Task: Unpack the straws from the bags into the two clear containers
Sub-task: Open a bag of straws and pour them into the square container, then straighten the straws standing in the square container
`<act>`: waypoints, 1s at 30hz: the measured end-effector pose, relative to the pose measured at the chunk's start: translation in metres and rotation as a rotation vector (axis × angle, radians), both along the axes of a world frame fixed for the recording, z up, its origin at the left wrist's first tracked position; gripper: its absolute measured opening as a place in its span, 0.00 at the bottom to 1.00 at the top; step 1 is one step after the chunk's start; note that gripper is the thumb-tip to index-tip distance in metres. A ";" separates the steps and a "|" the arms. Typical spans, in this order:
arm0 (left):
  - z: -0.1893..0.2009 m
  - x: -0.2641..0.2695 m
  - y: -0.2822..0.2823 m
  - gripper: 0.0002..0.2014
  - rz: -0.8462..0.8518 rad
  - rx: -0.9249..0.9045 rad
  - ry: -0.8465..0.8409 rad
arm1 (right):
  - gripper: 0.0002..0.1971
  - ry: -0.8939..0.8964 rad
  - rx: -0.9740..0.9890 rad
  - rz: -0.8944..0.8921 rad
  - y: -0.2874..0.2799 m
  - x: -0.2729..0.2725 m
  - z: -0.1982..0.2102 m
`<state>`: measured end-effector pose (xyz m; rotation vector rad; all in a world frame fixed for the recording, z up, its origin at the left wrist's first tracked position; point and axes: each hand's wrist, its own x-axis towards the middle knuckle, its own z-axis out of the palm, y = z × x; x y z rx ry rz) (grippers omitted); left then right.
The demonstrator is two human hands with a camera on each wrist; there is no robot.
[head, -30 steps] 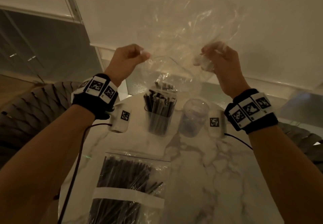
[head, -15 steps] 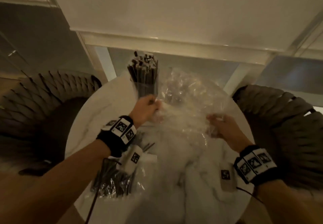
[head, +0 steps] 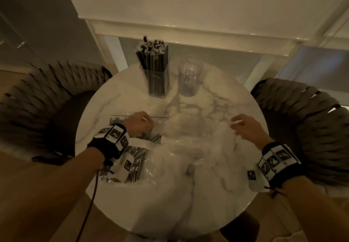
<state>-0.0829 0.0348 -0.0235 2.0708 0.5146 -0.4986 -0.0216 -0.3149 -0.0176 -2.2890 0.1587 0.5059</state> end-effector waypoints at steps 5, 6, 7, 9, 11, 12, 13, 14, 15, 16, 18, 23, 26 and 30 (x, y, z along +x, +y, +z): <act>0.049 0.058 0.038 0.04 0.242 -0.091 -0.167 | 0.05 -0.128 0.159 0.131 0.063 0.027 0.054; 0.055 0.074 0.042 0.06 0.265 -0.079 -0.204 | 0.06 -0.140 0.182 0.156 0.081 0.035 0.060; 0.060 0.089 0.045 0.10 0.268 -0.053 -0.235 | 0.08 -0.149 0.209 0.174 0.099 0.042 0.065; 0.065 0.117 0.049 0.22 0.213 0.106 -0.269 | 0.11 -0.167 0.257 0.196 0.137 0.059 0.071; 0.064 0.140 0.052 0.36 0.106 0.283 -0.266 | 0.15 -0.180 0.291 0.181 0.176 0.077 0.073; 0.061 0.150 0.052 0.44 0.062 0.329 -0.259 | 0.18 -0.172 0.310 0.164 0.194 0.086 0.072; 0.055 0.160 0.054 0.51 0.018 0.356 -0.248 | 0.22 -0.155 0.319 0.147 0.210 0.095 0.069; 0.051 0.168 0.055 0.56 -0.005 0.374 -0.244 | 0.27 -0.136 0.312 0.132 0.224 0.104 0.066; 0.040 0.179 0.061 0.59 -0.016 0.384 -0.238 | 0.31 -0.110 0.290 0.120 0.236 0.112 0.064; 0.036 0.184 0.066 0.59 -0.025 0.394 -0.237 | 0.34 -0.075 0.260 0.120 0.245 0.120 0.060; 0.031 0.189 0.076 0.55 -0.051 0.355 -0.250 | 0.34 0.002 0.221 0.120 0.260 0.131 0.053; 0.016 0.191 0.085 0.36 -0.048 0.172 -0.396 | 0.24 -0.064 0.122 0.200 0.276 0.159 0.030; 0.007 0.190 0.082 0.39 -0.014 0.178 -0.509 | 0.26 -0.061 0.149 0.231 0.277 0.170 0.033; 0.007 0.196 0.074 0.37 0.111 0.200 -0.674 | 0.40 -0.360 0.072 0.317 0.274 0.178 0.029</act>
